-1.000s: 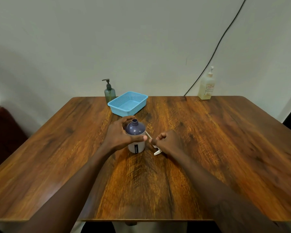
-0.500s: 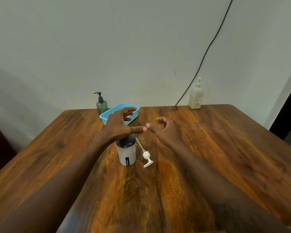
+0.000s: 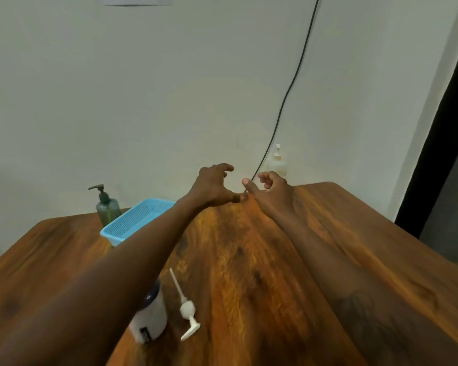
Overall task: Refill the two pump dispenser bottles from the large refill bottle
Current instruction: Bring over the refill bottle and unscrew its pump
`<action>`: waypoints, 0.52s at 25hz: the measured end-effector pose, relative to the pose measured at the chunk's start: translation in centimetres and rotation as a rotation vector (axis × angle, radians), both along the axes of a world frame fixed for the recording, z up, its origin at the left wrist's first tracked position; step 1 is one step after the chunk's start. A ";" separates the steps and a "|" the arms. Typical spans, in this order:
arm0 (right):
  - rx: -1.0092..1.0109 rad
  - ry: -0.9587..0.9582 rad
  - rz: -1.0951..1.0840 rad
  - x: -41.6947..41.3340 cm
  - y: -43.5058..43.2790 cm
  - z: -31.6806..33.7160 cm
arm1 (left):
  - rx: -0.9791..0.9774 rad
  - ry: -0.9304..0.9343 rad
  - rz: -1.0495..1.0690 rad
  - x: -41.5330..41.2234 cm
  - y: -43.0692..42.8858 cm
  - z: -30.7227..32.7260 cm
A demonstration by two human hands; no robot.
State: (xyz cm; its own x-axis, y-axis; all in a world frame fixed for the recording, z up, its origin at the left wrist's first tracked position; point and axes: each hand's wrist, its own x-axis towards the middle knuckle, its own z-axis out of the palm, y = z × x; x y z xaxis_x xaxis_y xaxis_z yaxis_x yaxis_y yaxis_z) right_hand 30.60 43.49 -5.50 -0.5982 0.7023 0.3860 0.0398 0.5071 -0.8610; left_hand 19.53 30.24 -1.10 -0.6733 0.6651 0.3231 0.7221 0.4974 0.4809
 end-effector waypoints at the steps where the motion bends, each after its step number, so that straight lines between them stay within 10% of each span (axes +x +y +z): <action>1: -0.005 0.001 -0.047 -0.8 1.8 0.0 | -0.006 -0.005 -0.002 -0.6 2.3 -0.2; 13: 0.078 -0.109 -0.223 -12.1 19.0 -2.3 | -0.065 -0.055 -0.016 -9.3 22.7 -5.0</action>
